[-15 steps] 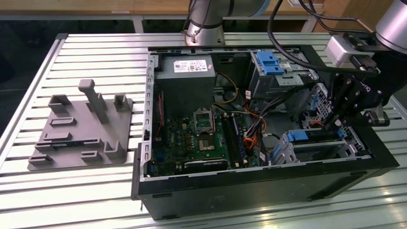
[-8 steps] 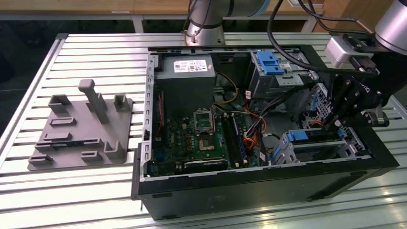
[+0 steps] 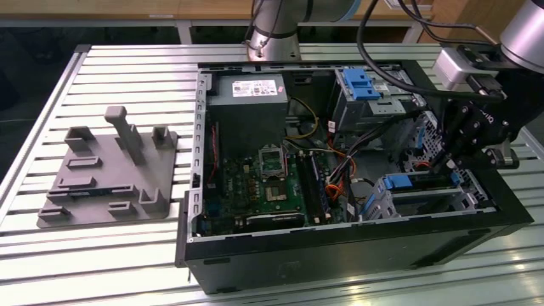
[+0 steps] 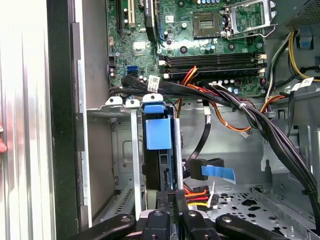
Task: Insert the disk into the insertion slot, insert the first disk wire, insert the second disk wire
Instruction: 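Insert the first disk wire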
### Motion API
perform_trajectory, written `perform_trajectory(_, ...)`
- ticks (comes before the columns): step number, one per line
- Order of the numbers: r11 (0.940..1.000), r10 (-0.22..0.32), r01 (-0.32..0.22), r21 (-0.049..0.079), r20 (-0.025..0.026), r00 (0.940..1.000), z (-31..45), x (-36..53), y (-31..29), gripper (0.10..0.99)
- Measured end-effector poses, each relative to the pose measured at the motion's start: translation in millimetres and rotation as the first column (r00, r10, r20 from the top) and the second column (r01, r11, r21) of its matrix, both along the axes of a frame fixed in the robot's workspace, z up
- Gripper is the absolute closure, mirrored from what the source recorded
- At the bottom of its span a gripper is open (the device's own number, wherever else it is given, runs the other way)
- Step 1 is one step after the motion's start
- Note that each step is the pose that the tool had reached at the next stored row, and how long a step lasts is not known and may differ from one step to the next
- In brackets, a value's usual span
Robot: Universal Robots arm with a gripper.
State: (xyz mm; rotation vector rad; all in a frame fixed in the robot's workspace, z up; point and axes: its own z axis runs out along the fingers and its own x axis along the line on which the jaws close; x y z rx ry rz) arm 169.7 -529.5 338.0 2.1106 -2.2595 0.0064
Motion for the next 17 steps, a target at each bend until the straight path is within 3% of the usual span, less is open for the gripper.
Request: perform_trajectory(17, 1.0000, 0.001, -0.001, 0.000, 0.0000, 1.0000, -5.4, 0.4, 0.2, 0.922)
